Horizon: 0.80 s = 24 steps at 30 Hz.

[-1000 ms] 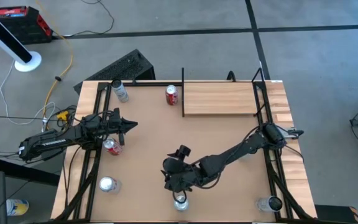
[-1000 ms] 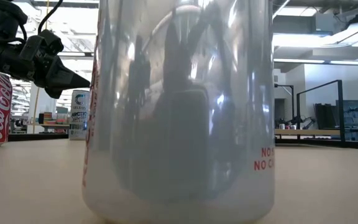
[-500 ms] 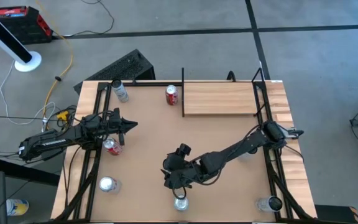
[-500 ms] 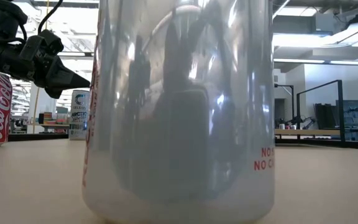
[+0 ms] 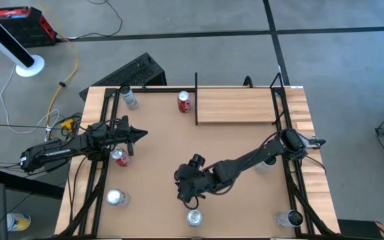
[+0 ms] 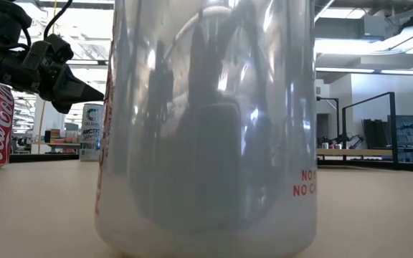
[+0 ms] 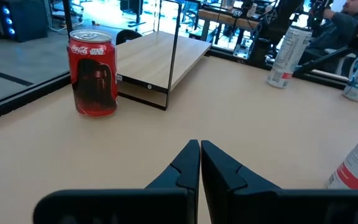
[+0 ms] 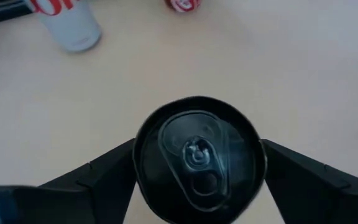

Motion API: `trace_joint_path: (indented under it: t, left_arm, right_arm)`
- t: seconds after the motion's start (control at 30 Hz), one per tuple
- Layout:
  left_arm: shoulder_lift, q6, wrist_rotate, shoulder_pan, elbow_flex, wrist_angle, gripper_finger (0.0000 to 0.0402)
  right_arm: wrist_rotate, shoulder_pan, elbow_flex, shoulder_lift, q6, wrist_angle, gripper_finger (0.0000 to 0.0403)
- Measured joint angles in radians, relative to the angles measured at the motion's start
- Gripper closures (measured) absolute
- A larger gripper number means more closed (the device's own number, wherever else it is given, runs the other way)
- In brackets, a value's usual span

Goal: Place canned beverage on shelf
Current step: Put the left white-pink soda can on the shelf

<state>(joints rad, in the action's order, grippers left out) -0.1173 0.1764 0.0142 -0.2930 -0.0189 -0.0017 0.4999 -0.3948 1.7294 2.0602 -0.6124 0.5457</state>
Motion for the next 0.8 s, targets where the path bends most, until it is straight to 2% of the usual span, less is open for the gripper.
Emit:
trace_joint_path:
  t: [0.2, 0.43, 0.53, 0.73, 0.8]
  left_arm:
    - [0.000, 0.000, 0.000, 0.000, 0.000, 0.000, 0.0402]
    - [0.000, 0.000, 0.000, 0.000, 0.000, 0.000, 0.0402]
    - [0.000, 0.000, 0.000, 0.000, 0.000, 0.000, 0.0402]
    - [0.000, 0.000, 0.000, 0.000, 0.000, 0.000, 0.0402]
    - [0.000, 0.000, 0.000, 0.000, 0.000, 0.000, 0.0402]
  right_arm:
    - [-0.043, 0.007, 0.001, 0.000, 0.069, -0.009, 0.0121]
    - [-0.155, 0.012, 0.040, -0.008, 0.370, 0.036, 0.0121]
    - [-0.283, 0.027, 0.047, -0.041, 0.528, 0.073, 0.0121]
    - [-0.682, 0.115, 0.052, -0.136, 0.744, 0.137, 0.0121]
    - [-0.744, 0.140, 0.051, -0.146, 0.797, 0.161, 0.0121]
